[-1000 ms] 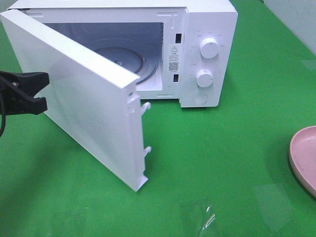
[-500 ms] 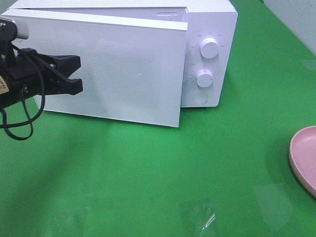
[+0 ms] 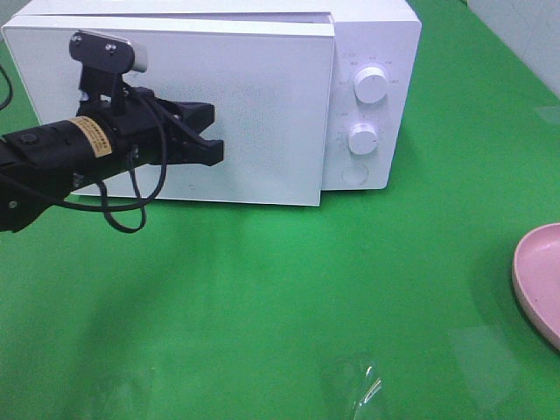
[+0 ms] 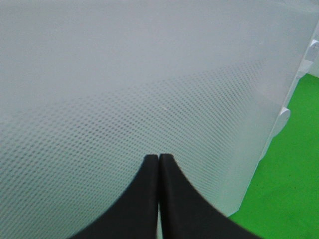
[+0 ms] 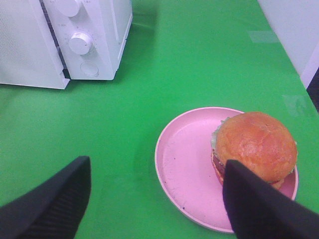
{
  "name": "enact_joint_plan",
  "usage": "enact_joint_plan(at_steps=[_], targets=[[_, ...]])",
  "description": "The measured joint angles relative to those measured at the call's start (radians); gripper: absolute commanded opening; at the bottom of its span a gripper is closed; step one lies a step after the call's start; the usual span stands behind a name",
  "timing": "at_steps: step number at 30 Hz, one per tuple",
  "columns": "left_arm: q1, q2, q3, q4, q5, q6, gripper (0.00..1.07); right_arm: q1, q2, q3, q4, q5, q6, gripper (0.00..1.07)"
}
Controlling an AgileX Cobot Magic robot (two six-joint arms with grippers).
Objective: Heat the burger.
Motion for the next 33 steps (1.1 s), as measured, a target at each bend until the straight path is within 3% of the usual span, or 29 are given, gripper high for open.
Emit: enact_joint_plan(at_steps=[9, 19, 26, 33], targets=[[-0.053, 0.081, -0.143, -0.044, 0.06, 0.005, 0.0, 0.0, 0.0, 0.0, 0.0, 0.0, 0.0, 0.7], [-0.106, 0.168, -0.294, -0.013, 0.148, 0.008, 0.0, 0.0, 0.0, 0.0, 0.0, 0.0, 0.0, 0.7], [-0.121, 0.196, -0.37, -0.032, 0.197, 0.01, 0.0, 0.0, 0.0, 0.0, 0.0, 0.0, 0.0, 0.7], [-0.127, 0.197, -0.385, -0.038, 0.228, 0.019, 0.0, 0.0, 0.0, 0.0, 0.0, 0.0, 0.0, 0.7]])
